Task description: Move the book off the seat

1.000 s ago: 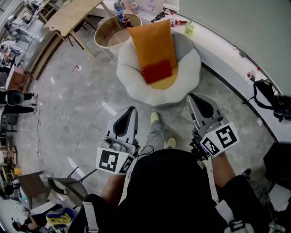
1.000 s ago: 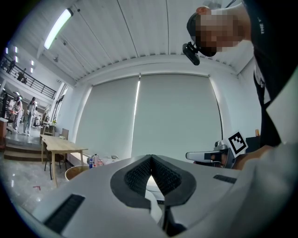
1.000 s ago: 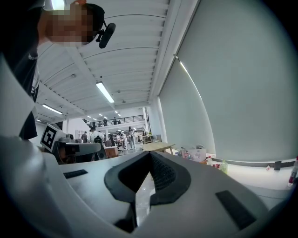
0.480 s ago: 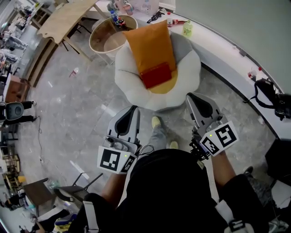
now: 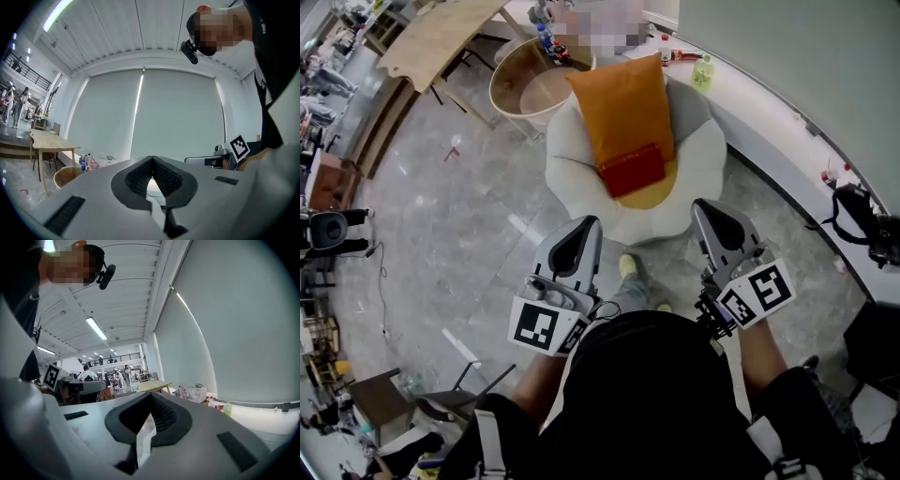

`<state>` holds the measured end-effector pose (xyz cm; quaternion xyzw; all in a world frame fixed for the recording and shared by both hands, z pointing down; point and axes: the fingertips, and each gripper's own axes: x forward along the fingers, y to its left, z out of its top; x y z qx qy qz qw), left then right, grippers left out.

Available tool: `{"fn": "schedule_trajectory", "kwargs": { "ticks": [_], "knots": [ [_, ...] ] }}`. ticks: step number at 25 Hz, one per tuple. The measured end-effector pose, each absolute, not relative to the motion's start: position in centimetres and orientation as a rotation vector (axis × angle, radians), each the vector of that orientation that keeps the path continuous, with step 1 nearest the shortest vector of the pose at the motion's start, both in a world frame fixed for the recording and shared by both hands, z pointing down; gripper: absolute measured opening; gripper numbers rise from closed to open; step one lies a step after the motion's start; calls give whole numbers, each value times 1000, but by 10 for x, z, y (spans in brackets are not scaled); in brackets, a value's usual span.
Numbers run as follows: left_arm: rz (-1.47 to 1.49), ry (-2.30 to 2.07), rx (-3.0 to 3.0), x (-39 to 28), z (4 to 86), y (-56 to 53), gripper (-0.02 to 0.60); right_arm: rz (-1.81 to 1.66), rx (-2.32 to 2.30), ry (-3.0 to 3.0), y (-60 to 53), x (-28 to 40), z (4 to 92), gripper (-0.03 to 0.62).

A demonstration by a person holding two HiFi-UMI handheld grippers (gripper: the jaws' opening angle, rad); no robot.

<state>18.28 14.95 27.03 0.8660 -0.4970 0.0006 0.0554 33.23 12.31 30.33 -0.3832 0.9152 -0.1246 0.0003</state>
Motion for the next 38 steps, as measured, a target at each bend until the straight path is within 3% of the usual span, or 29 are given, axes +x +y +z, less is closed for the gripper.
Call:
{"fn": "schedule_trajectory", "kwargs": {
  "ticks": [38],
  "knots": [
    [-85, -1460, 2636, 94, 285, 48, 9, -293, -1359, 2899, 21, 264, 304, 11]
  ]
}}
